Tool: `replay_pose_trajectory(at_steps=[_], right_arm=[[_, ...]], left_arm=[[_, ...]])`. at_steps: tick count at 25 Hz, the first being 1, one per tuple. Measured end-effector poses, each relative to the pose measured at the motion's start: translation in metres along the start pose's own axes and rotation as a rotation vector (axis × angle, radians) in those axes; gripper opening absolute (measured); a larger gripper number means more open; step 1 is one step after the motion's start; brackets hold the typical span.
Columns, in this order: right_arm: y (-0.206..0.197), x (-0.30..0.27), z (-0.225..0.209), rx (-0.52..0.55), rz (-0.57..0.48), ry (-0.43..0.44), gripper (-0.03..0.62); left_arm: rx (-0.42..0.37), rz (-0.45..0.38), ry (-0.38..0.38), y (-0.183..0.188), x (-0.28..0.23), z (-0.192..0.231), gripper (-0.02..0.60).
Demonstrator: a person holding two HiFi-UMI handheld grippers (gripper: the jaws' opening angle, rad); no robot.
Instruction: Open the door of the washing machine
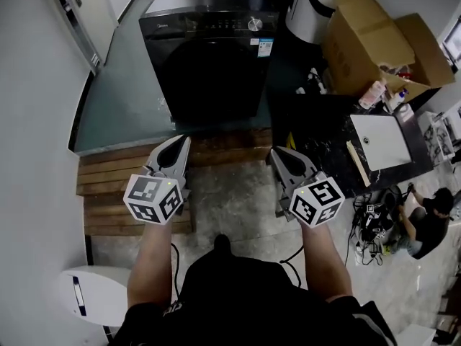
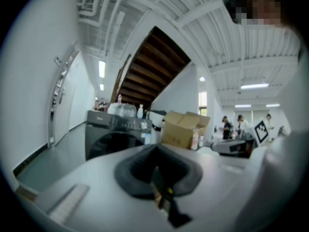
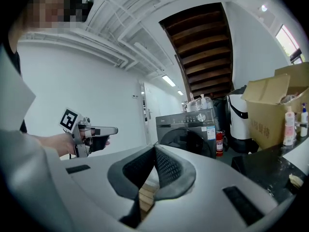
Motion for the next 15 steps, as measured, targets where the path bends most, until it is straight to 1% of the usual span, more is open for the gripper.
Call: replay_pose_trajectory(at_steps=[4, 9, 12, 15], right_arm=[[0.01, -0.03, -0.005, 0.016, 0.003, -0.009, -0.006], [0.013, -0.052, -0.011, 0.0, 0.017, -0.018, -0.006], [0.016, -0.062, -0.015, 0.01, 0.027, -0.011, -0.006], [0.017, -0.073, -0.025, 0.013, 0.012, -0.005, -0.006]], left_arm=[[0.007, -0.007, -0.016, 0.008, -0.02, 0.027, 0.008], [0.002, -0.005, -0.034, 0.013, -0.032, 0.043, 0.008], [0.016, -0.022, -0.014, 0.018, -0.038, 0.055, 0.008], [0.025, -0.035, 0.0, 0.018, -0.046, 0.063, 0.008]])
Point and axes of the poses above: the fingertips, and each gripper's own axes: x backward along the fingers, z to its left, y out of its top, the point moved 7 cm from there along x, backward along the fingers, and after that the axes turned 9 degrees about y, right-handed, at the moved point
